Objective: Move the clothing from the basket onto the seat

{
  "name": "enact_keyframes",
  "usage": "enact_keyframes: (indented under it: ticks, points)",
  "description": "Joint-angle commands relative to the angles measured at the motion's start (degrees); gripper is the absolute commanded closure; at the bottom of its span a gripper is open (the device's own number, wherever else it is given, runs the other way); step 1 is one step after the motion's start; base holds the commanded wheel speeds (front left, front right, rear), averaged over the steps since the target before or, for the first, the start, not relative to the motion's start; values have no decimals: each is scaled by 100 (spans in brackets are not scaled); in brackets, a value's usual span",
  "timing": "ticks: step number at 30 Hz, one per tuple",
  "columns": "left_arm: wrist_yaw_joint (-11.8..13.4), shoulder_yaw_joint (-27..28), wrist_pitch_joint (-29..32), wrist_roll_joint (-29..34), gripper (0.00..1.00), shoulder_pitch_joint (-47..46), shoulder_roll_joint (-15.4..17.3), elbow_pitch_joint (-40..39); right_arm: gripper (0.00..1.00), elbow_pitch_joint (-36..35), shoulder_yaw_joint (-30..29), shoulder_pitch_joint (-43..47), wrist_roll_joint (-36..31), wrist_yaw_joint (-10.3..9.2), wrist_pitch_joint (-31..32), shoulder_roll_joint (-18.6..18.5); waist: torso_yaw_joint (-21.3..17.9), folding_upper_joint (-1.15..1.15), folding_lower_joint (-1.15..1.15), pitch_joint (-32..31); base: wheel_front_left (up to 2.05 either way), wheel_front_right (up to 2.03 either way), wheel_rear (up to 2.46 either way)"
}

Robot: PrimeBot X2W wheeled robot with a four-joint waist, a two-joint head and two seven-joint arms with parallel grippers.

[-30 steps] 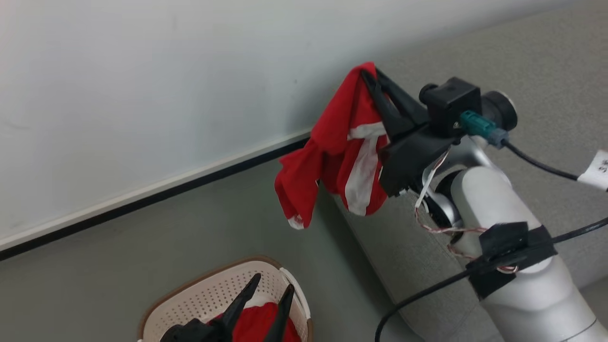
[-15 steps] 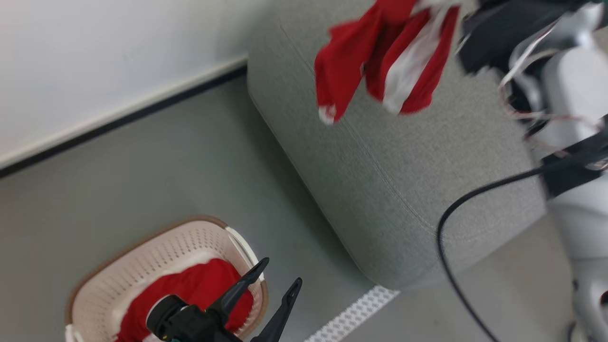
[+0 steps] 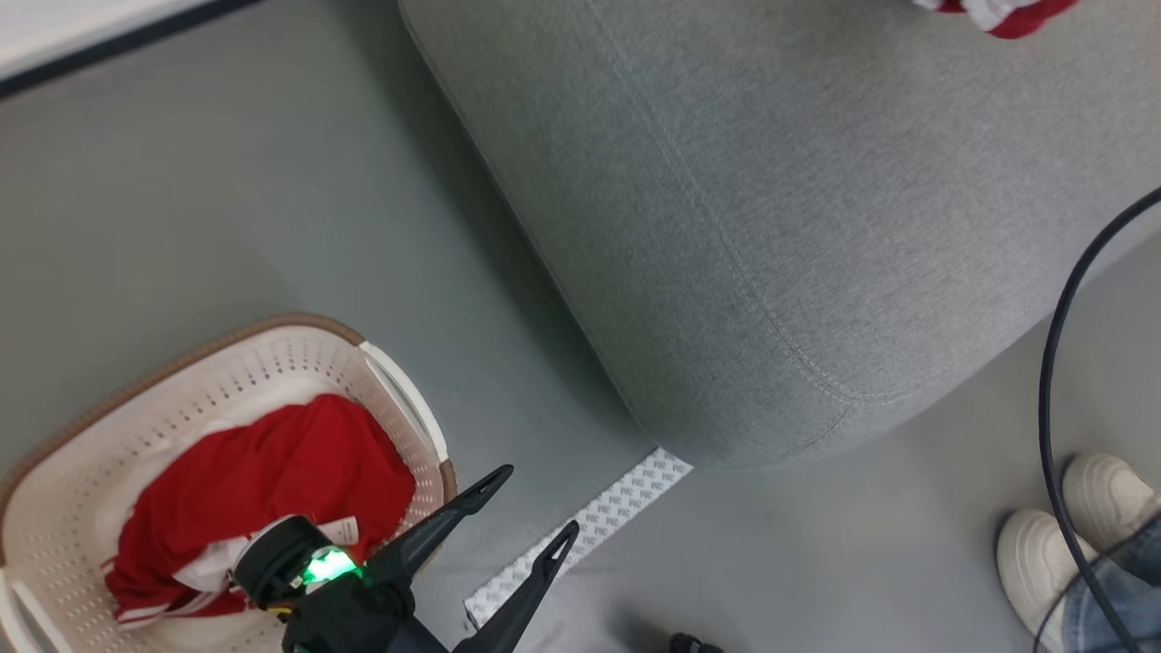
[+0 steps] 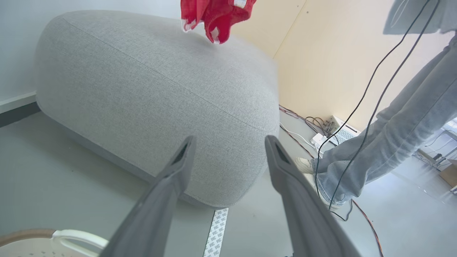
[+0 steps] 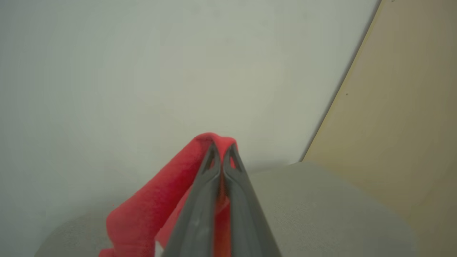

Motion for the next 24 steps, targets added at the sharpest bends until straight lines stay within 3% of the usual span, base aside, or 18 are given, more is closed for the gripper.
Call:
enact_keyframes:
  ticks: [1, 9, 10, 11, 12, 16, 24]
  points:
    - [24, 22, 56, 68, 0, 90, 123, -189, 100, 218, -161, 7, -151, 0, -100, 14, -93, -1, -1, 559, 0, 0, 0]
    - [106, 17, 238, 116, 0, 222, 268, -492, 100, 1209, -754, 240, -320, 0, -429, 252, -64, -1, -1, 883, 0, 0, 0]
    - [125, 20, 231, 119, 0, 249, 282, -516, 85, 1337, -808, 232, -361, 0, -466, 292, -65, -1, -1, 893, 0, 0, 0]
    - [117, 21, 229, 119, 0, 252, 293, -530, 50, 1472, -853, 238, -396, 0, -474, 334, -56, -1, -1, 892, 0, 0, 0]
    - [109, 13, 221, 109, 0, 244, 297, -535, 0, 1582, -880, 224, -458, 0, -493, 352, -34, -1, -1, 883, 0, 0, 0]
    - [92, -37, 100, 59, 0, 172, 214, -421, 0, 1897, -957, 195, -678, 0, -623, 380, 98, -1, -1, 686, 0, 0, 0]
    - [92, -247, -386, -92, 0, 136, -173, 385, 0, 2117, -295, 446, -1469, 0, -565, 222, 492, -1, -1, -377, 0, 0, 0]
